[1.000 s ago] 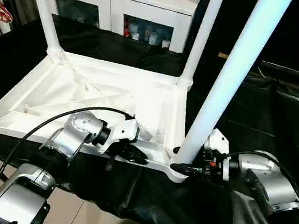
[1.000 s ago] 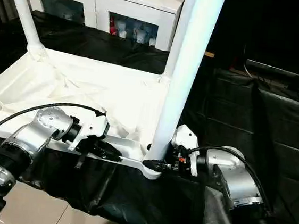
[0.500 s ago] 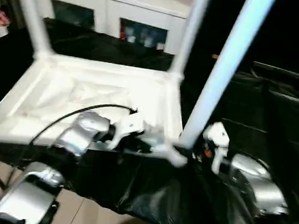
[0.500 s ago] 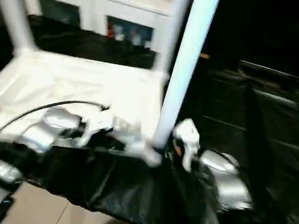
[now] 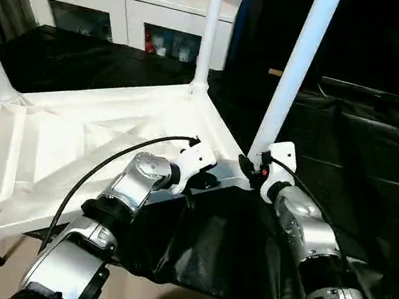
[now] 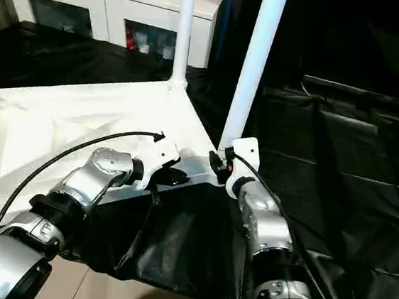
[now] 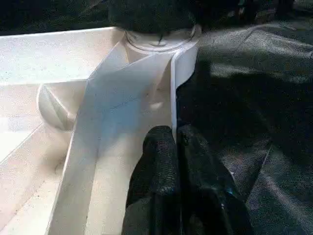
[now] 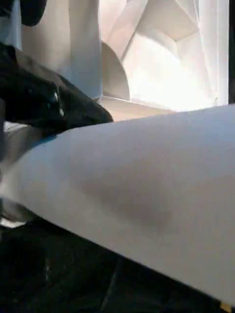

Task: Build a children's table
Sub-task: Rotate leg to tighten

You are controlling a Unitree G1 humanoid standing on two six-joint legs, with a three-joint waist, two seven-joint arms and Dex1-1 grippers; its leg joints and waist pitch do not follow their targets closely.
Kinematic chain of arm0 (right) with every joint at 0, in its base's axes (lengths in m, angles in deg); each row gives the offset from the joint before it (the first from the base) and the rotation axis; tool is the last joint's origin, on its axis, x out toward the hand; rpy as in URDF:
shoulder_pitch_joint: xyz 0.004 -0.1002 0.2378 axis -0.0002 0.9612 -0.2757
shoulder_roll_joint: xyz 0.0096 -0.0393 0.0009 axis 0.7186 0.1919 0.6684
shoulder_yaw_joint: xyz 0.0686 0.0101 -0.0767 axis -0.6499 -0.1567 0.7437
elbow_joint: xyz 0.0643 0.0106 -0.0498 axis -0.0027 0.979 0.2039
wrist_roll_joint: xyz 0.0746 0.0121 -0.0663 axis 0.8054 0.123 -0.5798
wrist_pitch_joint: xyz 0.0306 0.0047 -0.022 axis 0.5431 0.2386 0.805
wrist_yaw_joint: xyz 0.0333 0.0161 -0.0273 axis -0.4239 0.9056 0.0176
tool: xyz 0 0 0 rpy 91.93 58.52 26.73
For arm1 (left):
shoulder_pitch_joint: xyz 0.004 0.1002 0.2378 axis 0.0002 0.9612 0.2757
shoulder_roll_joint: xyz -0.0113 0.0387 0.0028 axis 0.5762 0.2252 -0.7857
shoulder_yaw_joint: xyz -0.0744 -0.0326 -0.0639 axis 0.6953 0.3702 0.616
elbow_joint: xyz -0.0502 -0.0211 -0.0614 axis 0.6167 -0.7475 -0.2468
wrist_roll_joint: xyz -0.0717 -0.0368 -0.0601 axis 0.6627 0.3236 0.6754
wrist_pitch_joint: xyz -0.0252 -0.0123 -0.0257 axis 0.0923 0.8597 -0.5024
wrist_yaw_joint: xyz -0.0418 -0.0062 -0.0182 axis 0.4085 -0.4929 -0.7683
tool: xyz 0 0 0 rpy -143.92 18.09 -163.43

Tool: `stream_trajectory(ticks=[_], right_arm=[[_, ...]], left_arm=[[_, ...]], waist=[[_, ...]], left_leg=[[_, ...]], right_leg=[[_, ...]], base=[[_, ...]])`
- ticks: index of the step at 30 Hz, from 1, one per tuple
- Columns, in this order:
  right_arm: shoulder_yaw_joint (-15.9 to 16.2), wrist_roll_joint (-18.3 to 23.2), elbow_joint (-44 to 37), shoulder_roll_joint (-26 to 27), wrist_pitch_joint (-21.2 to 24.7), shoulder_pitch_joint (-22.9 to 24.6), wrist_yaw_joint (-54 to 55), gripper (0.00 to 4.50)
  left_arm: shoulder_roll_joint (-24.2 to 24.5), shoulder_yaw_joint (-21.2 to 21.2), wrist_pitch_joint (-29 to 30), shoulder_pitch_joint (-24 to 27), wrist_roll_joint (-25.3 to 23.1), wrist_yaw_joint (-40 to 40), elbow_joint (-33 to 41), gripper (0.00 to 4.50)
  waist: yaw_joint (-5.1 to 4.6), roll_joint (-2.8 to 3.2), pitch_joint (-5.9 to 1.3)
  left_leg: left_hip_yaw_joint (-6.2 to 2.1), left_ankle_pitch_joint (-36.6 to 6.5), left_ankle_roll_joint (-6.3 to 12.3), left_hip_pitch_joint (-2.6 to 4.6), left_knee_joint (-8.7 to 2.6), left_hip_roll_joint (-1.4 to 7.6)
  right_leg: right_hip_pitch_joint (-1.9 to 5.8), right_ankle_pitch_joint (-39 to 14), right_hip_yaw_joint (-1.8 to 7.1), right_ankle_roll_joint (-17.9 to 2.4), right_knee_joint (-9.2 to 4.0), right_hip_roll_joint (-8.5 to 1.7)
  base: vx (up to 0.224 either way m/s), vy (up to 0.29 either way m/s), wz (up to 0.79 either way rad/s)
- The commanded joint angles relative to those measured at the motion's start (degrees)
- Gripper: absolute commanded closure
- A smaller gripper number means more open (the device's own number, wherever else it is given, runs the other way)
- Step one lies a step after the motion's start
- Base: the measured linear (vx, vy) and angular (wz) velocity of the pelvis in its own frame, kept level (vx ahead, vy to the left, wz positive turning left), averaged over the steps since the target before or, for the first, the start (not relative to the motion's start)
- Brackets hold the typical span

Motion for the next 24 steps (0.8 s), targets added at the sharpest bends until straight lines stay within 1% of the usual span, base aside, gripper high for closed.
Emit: stream_trajectory(ticks=[1,2,3,5,6,7,8,9,10,11,12,13,14,15,16,17,18,19,20,21,22,23,24], right_arm=[[3.4,0.7,2.2,2.8,2.1,0.3,-3.2,1.71],[3.8,0.4,1.1,1.7,1.6,0.8,-4.1,1.58],[4.1,0.2,-0.2,0.4,1.2,1.5,-5.2,1.58],[4.1,0.2,-0.2,0.4,1.2,1.5,-5.2,1.34],[3.9,1.1,-4.0,-3.0,0.8,3.5,-9.1,1.34],[3.6,1.7,-5.4,-4.3,0.7,4.3,-10.9,1.34],[3.4,2.1,-6.5,-5.3,0.6,4.9,-12.2,1.34],[3.0,3.0,-8.6,-7.6,0.4,6.1,-15.0,1.34],[2.3,4.2,-10.8,-10.5,0.3,7.7,-18.5,1.34],[1.9,4.8,-11.8,-11.9,0.3,8.4,-20.4,1.34],[1.8,4.9,-12.0,-12.2,0.3,8.6,-20.7,1.34],[0.8,5.8,-13.3,-15.0,0.1,9.9,-23.9,1.34],[0.8,5.8,-13.3,-15.0,0.1,9.9,-23.9,1.34],[-0.6,7.3,-14.8,-18.4,0.1,11.5,-27.9,1.34],[-1.4,8.2,-15.7,-20.3,0.4,12.3,-30.2,1.34],[-2.1,9.3,-16.8,-22.6,0.8,13.3,-33.1,1.34],[-2.3,9.6,-17.3,-23.1,1.0,13.6,-33.9,1.29],[-2.5,10.3,-18.2,-24.2,1.6,14.2,-35.3,1.29],[-2.5,11.4,-19.7,-25.2,2.8,14.9,-36.9,1.27],[-2.4,12.0,-20.7,-25.7,3.6,15.3,-37.7,1.27],[-2.3,12.4,-21.2,-26.0,4.1,15.5,-38.1,1.27],[-2.1,12.7,-21.7,-26.1,4.4,15.7,-38.6,1.27],[-0.7,13.1,-23.5,-25.7,5.0,16.1,-39.4,1.27]], left_arm=[[-2.7,-2.1,-1.7,-1.8,-0.2,0.0,0.2,4.5],[-2.4,-2.2,-1.9,-1.7,-0.3,-0.2,0.1,4.5],[-2.2,-2.2,-2.2,-1.6,-0.4,-0.3,0.0,4.5],[-2.2,-2.2,-2.2,-1.6,-0.4,-0.3,0.0,4.5],[-1.9,-2.2,-2.6,-1.4,-0.6,-0.4,-0.1,4.5],[-1.7,-2.3,-2.8,-1.4,-0.7,-0.4,-0.1,4.5],[-1.7,-2.3,-3.0,-1.3,-0.7,-0.5,-0.1,4.5],[-1.5,-2.3,-3.2,-1.2,-0.8,-0.5,-0.2,4.5],[-1.2,-2.2,-3.5,-1.2,-0.9,-0.7,-0.2,4.5],[-1.1,-2.2,-3.7,-1.1,-0.9,-0.8,-0.3,4.5],[-1.1,-2.2,-3.7,-1.1,-0.9,-0.8,-0.3,4.5],[-0.8,-2.2,-4.1,-1.0,-0.8,-0.9,-0.5,4.5],[-0.8,-2.2,-4.1,-1.0,-0.8,-0.9,-0.5,4.5],[-0.5,-2.3,-4.9,-0.8,-0.8,-1.3,-0.6,4.5],[-0.3,-2.3,-5.4,-0.7,-0.7,-1.5,-0.6,4.5],[-0.1,-2.2,-6.1,-0.6,-0.6,-1.6,-0.6,4.5],[-0.1,-2.1,-6.3,-0.6,-0.5,-1.6,-0.6,4.23],[0.0,-2.0,-6.6,-0.5,-0.4,-1.4,-0.6,4.23],[0.0,-1.6,-6.0,-0.4,0.6,-2.6,-0.1,4.06],[-0.1,-1.2,-5.4,-0.4,1.3,-3.5,0.3,3.92],[-0.1,-1.1,-5.1,-0.3,1.8,-4.0,0.5,3.92],[0.1,-1.2,-4.7,-0.2,2.0,-4.7,1.1,3.83],[0.7,-1.0,-2.8,0.3,3.0,-6.6,3.4,3.7]], waist=[[0.2,0.5,-2.47],[0.22,0.57,-2.49],[0.27,0.18,-2.53],[0.53,0.37,-2.55],[0.59,0.05,-2.49],[0.94,0.11,-2.54],[1.48,-0.02,-2.55],[1.72,-0.14,-2.6],[2.1,-0.15,-2.74],[2.27,-0.21,-2.79],[2.31,-0.35,-2.86],[2.27,-0.4,-2.93],[2.6,-0.48,-2.94],[2.78,-0.61,-2.97],[2.82,-0.73,-3.01],[3.13,-0.87,-3.07],[3.16,-0.92,-3.1],[3.24,-0.88,-3.11],[3.16,-1.0,-3.0],[3.07,-1.01,-2.91],[2.99,-1.03,-2.92],[2.86,-1.01,-2.88],[2.82,-1.34,-2.83]], left_leg=[[-0.85,-24.4,0.35,0.31,-4.71,1.73],[-0.81,-24.2,0.34,0.34,-4.72,1.77],[-0.71,-23.9,0.48,0.3,-4.68,1.8],[-0.66,-23.2,0.69,0.39,-4.64,1.87],[-0.59,-22.0,1.01,0.03,-4.69,1.89],[-0.51,-21.7,1.31,0.18,-4.61,1.93],[-0.32,-21.1,1.99,0.4,-4.46,2.04],[-0.34,-20.3,2.28,0.3,-4.45,2.09],[-0.2,-19.2,2.9,0.25,-4.36,2.09],[-0.17,-18.5,3.11,0.25,-4.27,2.15],[-0.12,-17.0,3.55,-0.1,-4.18,2.08],[-0.13,-15.7,3.84,-0.38,-4.11,2.01],[-0.08,-14.7,4.18,-0.29,-3.92,2.01],[0.04,-14.0,4.8,-0.22,-3.75,2.03],[0.04,-13.4,5.09,-0.38,-3.71,1.97],[0.06,-12.3,5.85,-0.38,-3.55,2.07],[0.02,-11.2,6.45,-0.61,-3.46,2.04],[0.05,-10.9,6.81,-0.59,-3.41,2.01],[0.05,-10.7,7.2,-0.67,-3.4,2.01],[0.0,-11.2,7.2,-0.75,-3.5,1.96],[-0.02,-11.7,7.05,-0.79,-3.51,1.99],[-0.04,-12.4,6.52,-0.72,-3.57,2.03],[-0.08,-12.7,6.1,-0.65,-3.64,2.11]], right_leg=[[1.59,-25.5,2.01,-7.5,-5.21,-3.09],[1.6,-24.8,2.05,-7.8,-5.12,-3.1],[1.7,-24.1,2.08,-8.0,-5.03,-3.05],[1.69,-23.0,2.19,-8.3,-4.9,-3.12],[2.01,-21.9,2.22,-8.5,-4.72,-3.08],[2.03,-21.7,2.25,-8.4,-4.76,-3.11],[1.94,-20.4,2.43,-8.4,-4.71,-3.09],[2.2,-19.7,2.43,-8.5,-4.56,-3.04],[2.25,-18.0,2.53,-8.9,-4.4,-3.08],[2.27,-16.9,2.56,-9.3,-4.25,-3.07],[2.52,-14.8,2.54,-10.0,-3.92,-3.07],[2.68,-14.2,2.44,-10.4,-3.76,-3.14],[2.75,-13.9,2.42,-10.3,-3.81,-3.18],[2.76,-12.9,2.44,-10.7,-3.71,-3.11],[2.93,-12.3,2.39,-10.9,-3.59,-3.08],[2.97,-10.9,2.38,-11.1,-3.46,-3.09],[3.12,-9.9,2.33,-11.4,-3.27,-3.11],[3.12,-9.6,2.31,-11.4,-3.31,-3.1],[3.1,-9.8,2.24,-11.6,-3.29,-3.05],[3.12,-11.9,2.12,-11.3,-3.5,-3.08],[3.07,-13.2,2.1,-11.1,-3.59,-3.17],[2.92,-15.7,2.06,-10.7,-3.85,-3.26],[2.85,-17.2,2.06,-10.2,-3.92,-3.27]], base=[[0.0,0.0,0.0],[0.0,0.0,0.0],[0.0,0.0,0.0],[0.0,0.0,0.0],[0.0,0.0,0.0],[0.0,0.0,0.0],[0.0,0.0,0.0],[0.0,0.0,0.0],[0.0,0.0,0.0],[0.0,0.0,0.0],[0.0,0.0,0.0],[0.0,0.0,0.0],[0.057,-0.013,0.02],[0.0,0.0,0.0],[0.0,0.0,0.0],[0.0,0.0,0.0],[0.0,0.0,0.0],[0.0,0.0,0.0],[0.0,0.0,0.0],[0.0,0.0,0.0],[0.0,0.0,0.0],[0.0,0.0,0.0],[0.0,0.0,0.0]])
